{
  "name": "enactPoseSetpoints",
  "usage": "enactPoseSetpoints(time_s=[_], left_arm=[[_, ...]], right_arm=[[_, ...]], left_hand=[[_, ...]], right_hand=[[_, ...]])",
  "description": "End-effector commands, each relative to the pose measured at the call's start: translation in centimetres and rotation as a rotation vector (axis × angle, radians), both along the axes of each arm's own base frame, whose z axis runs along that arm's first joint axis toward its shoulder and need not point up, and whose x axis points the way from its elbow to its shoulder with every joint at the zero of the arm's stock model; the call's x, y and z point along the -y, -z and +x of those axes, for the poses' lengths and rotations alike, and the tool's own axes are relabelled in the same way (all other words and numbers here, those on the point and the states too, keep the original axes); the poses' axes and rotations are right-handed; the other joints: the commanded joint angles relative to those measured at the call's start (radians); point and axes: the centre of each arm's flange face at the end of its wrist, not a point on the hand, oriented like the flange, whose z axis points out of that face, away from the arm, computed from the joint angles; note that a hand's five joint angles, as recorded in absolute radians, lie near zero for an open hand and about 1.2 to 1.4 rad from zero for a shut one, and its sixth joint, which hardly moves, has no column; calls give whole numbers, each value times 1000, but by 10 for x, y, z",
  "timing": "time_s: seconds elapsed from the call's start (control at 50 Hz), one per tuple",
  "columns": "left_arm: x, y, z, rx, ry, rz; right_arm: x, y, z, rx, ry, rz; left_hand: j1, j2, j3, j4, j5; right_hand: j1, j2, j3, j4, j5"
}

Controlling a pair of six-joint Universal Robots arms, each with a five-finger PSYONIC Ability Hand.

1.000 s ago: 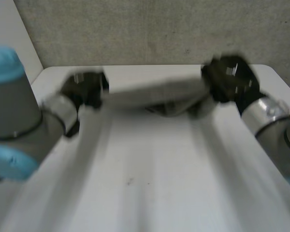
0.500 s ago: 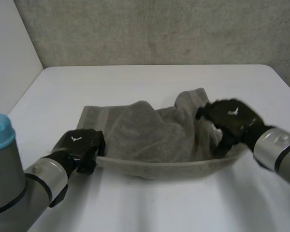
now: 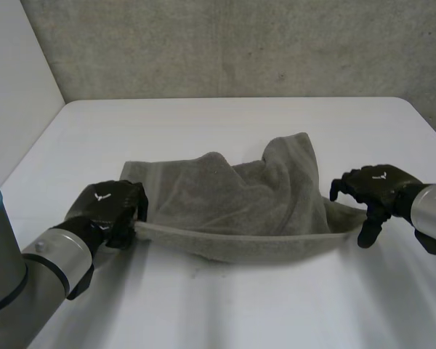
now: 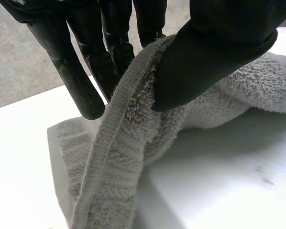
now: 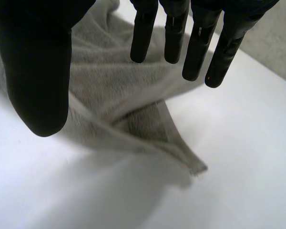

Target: Fold the towel.

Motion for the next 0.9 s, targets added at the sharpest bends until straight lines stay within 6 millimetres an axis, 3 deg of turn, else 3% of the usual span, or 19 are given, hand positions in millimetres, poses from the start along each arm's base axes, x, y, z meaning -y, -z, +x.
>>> enactPoseSetpoints(time_s=[0.02, 0.32, 0.44, 0.46, 0.56, 0.6, 0.64, 0.66, 0.68, 0.7, 0.72, 0.74, 0.76, 0.78, 0.8, 0.82, 0.84, 0.86, 0.9], left_arm=[[10, -1, 6, -5, -33, -3], [14, 0, 7, -3, -44, 3], [19, 0, 9, -5, -57, 1], [19, 0, 9, -5, -57, 1], [27, -10, 9, -15, -68, -32], [30, -17, 8, -23, -67, -53], [34, -25, 7, -30, -66, -79], [37, -38, 5, -44, -63, -113], [37, -38, 5, -44, -63, -113], [39, -54, 3, -59, -60, -151], [37, -78, 4, -72, -58, -201], [37, -78, 4, -72, -58, -202], [34, -104, 6, -77, -59, -255], [34, -104, 6, -77, -59, -255], [31, -128, 8, -71, -58, -303], [26, -151, 10, -56, -53, -350], [26, -151, 10, -55, -53, -350], [22, -170, 12, -30, -47, -382], [18, -186, 13, 3, -41, -409]], right_arm=[[12, 31, -11, -4, 20, -38], [32, 85, -7, 72, -82, -34], [37, 88, -6, 72, -82, -44], [39, 86, -7, 76, -79, -53], [50, 67, -11, 126, -37, -98], [55, 51, -15, 157, -9, -134], [58, -5, -17, 234, 18, -262], [58, -6, -17, 234, 19, -263], [56, -34, -18, 272, 29, -325], [53, -62, -19, 298, 33, -395], [53, -62, -19, 298, 33, -396], [48, -87, -19, 313, 34, -454], [48, -88, -19, 313, 34, -454], [41, -111, -20, 316, 30, -495], [31, -137, -21, 314, 27, -532], [31, -137, -21, 314, 27, -532], [19, -165, -24, 312, 32, -572], [10, -187, -28, 305, 43, -602], [4, -200, -32, 295, 56, -603]], left_hand=[[204, 178, 181, 179, 191], [204, 178, 181, 179, 191], [204, 178, 181, 179, 191], [204, 178, 181, 179, 191], [204, 178, 181, 179, 191], [204, 178, 181, 179, 191], [204, 178, 181, 179, 191], [204, 178, 181, 179, 191], [204, 178, 181, 179, 191], [204, 178, 181, 179, 191], [204, 178, 181, 179, 191], [204, 178, 181, 179, 191], [204, 178, 181, 179, 191], [204, 178, 181, 179, 191], [204, 178, 181, 179, 191], [204, 178, 181, 179, 191], [204, 178, 181, 179, 191], [204, 178, 181, 179, 191], [204, 178, 181, 179, 191]], right_hand=[[37, 106, 103, 100, 97], [389, 457, 454, 452, 449], [704, 772, 769, 767, 764], [924, 992, 989, 987, 984], [926, 994, 991, 989, 986], [926, 994, 991, 989, 986], [926, 994, 991, 989, 986], [926, 994, 991, 989, 986], [926, 994, 991, 989, 986], [926, 994, 991, 989, 986], [926, 994, 991, 989, 986], [926, 994, 991, 989, 986], [926, 994, 991, 989, 986], [926, 994, 991, 989, 986], [926, 994, 991, 989, 986], [926, 994, 991, 989, 986], [926, 994, 991, 989, 986], [926, 994, 991, 989, 986], [926, 994, 991, 989, 986]])
